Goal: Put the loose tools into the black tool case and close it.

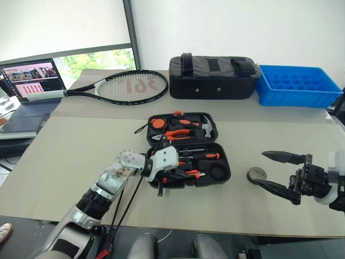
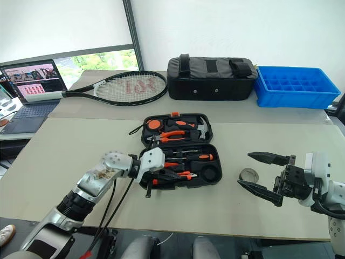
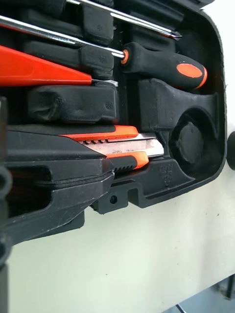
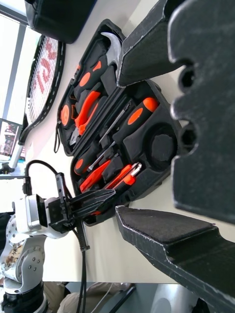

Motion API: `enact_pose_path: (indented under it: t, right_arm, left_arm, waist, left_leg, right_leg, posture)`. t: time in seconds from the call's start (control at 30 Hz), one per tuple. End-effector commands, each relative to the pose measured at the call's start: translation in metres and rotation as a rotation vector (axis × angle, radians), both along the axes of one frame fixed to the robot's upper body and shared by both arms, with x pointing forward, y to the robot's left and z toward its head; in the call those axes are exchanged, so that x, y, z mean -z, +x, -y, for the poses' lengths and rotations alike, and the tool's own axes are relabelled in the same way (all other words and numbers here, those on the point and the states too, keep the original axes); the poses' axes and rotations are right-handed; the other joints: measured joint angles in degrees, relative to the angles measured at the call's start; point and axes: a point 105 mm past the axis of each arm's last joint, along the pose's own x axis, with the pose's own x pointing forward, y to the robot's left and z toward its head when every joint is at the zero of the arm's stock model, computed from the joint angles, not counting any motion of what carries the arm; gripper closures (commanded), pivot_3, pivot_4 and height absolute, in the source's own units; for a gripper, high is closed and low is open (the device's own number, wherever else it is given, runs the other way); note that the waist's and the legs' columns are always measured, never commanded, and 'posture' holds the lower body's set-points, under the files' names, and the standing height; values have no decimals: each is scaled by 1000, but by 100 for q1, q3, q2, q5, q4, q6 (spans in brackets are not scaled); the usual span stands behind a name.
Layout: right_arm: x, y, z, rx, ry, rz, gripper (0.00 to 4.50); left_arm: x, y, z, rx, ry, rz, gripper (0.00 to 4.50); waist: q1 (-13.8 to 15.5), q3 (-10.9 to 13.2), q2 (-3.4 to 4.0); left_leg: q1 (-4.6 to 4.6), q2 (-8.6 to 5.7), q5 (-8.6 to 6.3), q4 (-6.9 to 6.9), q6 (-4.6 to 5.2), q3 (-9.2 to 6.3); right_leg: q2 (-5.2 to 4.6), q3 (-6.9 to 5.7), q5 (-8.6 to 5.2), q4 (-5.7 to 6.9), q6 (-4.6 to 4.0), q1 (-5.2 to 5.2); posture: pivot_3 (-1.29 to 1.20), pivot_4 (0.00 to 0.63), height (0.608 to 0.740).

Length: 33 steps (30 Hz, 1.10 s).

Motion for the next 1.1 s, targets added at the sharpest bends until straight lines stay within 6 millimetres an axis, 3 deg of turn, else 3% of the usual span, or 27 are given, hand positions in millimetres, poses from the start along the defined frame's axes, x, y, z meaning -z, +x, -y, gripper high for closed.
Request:
enact_pose_path:
  t: [0.03, 0.27, 0.4, 0.53, 0.63, 0.8, 0.83, 0.87, 1.0, 1.1]
  right_arm:
    - [-15, -2, 0, -4, -15, 49, 0]
    - [-6, 1, 4, 33, -70, -4, 0]
    - [5, 3, 9, 81, -149, -78, 0]
    - [20, 6, 16, 122, -258, -149, 0]
    - [31, 12, 21, 133, -383, -162, 0]
    - [43, 25, 25, 141, -479, -179, 0]
    - [47, 26, 25, 125, -502, -186, 0]
    - [51, 27, 26, 120, -520, -199, 0]
    - [61, 36, 28, 101, -585, -234, 0]
    - [66, 39, 26, 76, -611, -256, 749]
  left_arm:
    - [22, -7, -3, 24, 76, -16, 4483]
    - [49, -7, -12, 18, 155, -33, 4483]
    - [43, -2, -8, -21, 96, -27, 4483]
    - [9, 7, -4, -76, -58, 3, 4483]
    - [-32, 9, -9, -82, -182, 47, 4483]
    - [-76, -1, -19, -43, -280, 41, 4483]
    - [-82, -6, -22, -24, -283, 27, 3980]
    - [-86, -11, -24, -5, -280, 14, 3793]
    - [-98, -27, -36, 60, -212, -19, 2284]
    - [-107, -29, -45, 68, -174, -18, 1154]
  waist:
    - [0, -2, 2]
    - [3, -12, 5]
    - [-1, -13, 5]
    - [2, -13, 6]
    - [-16, -9, 1]
    - [-15, -9, 3]
    - [-15, -9, 3]
    - [-16, -9, 4]
    - [-18, -8, 3]
    - [-14, -7, 2]
  left_leg:
    - [0, 0, 0, 0, 0, 0]
    - [9, -2, 0, 1, 0, -1]
    - [12, -1, 0, 0, 0, 0]
    - [15, -2, 0, 3, 0, 0]
    - [16, 0, 0, 10, 0, -1]
    - [-3, 1, 1, 15, 0, -1]
    - [-3, 1, 1, 14, 0, -1]
    - [-2, 1, 0, 13, 0, -1]
    - [-2, 2, 1, 11, 0, 0]
    - [-1, 2, 1, 12, 0, -1]
  right_leg:
    - [0, 0, 0, 0, 0, 2]
    - [0, 0, 0, -1, 0, 12]
    - [0, 0, -10, -2, 16, 38]
    - [-4, 0, -22, -2, 37, 48]
    - [-2, -1, -22, -1, 37, 42]
    - [0, -1, -16, 12, 31, -4]
    - [0, -1, -16, 12, 31, -3]
    - [0, -1, -16, 11, 31, -3]
    - [0, -2, -17, 6, 32, -5]
    - [0, -4, -17, 8, 31, -5]
  posture:
    - [0, 150, 707]
    - [0, 150, 707]
    - [0, 150, 707]
    - [0, 150, 707]
    - [0, 150, 707]
    - [0, 150, 707]
    - [0, 150, 707]
    - [0, 150, 707]
    - [0, 150, 707]
    - [0, 150, 707]
